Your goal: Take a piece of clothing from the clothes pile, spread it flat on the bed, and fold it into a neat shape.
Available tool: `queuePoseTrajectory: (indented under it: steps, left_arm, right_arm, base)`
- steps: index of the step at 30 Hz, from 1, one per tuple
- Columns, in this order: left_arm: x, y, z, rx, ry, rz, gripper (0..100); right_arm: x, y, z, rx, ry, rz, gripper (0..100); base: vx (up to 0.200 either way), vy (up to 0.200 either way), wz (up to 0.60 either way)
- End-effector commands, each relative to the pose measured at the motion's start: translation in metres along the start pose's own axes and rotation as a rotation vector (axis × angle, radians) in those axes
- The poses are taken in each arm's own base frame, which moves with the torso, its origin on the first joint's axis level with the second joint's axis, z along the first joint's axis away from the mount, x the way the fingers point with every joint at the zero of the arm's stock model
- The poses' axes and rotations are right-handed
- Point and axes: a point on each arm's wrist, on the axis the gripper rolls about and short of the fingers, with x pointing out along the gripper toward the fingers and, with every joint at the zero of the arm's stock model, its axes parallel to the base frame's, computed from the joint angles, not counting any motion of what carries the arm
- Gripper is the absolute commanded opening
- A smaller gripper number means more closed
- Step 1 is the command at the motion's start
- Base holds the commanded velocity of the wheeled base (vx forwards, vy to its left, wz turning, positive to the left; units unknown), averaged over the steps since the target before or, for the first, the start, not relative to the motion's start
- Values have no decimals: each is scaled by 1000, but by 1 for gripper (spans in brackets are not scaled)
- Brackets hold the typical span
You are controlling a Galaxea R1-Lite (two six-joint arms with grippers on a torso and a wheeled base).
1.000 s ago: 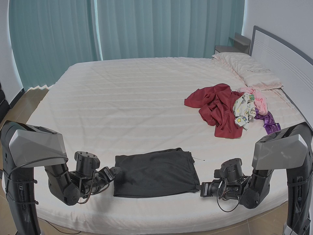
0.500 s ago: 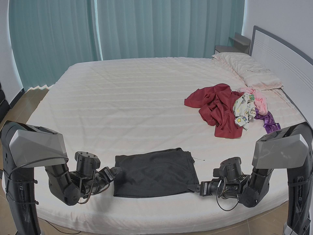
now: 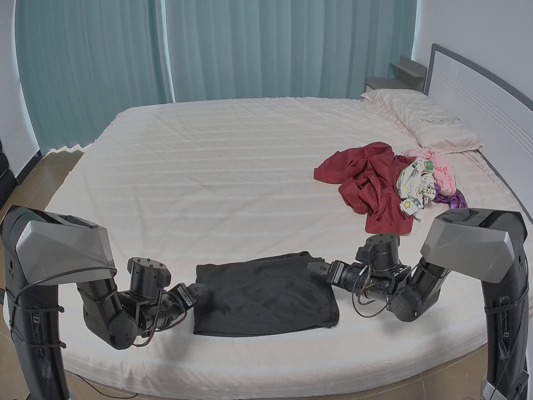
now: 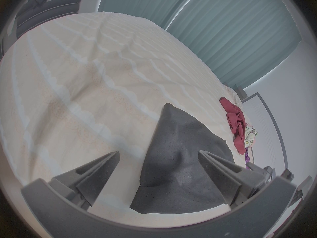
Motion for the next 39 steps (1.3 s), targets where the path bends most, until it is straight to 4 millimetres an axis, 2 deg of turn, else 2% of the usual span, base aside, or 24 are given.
queuePoseTrajectory:
  steps: [1,12,13,25,31,39]
  left_arm:
    - [2,-2,2,-31,-8,-8,100]
    - [2,-3,1,-31,-8,-12,100]
    - [2,-3,1,-31,-8,-12,100]
    - [2,-3,1,-31,-7,-11,100]
    - [5,-2,0,-29,-3,-4,100]
    - [5,-2,0,-29,-4,-5,100]
  right_arm:
    - [28,-12,1,128,-4,-18,100]
    - [46,-13,4,144,-32,-1,100]
    - [47,-13,5,145,-38,0,0]
    - [56,-16,9,148,-101,-20,0]
    - [55,-24,21,160,-158,-22,0]
    - [56,-27,16,155,-153,-28,0]
  base:
    - [0,0,0]
    - [0,0,0]
    - [0,0,0]
    - [0,0,0]
    - [0,0,0]
    - [0,0,0]
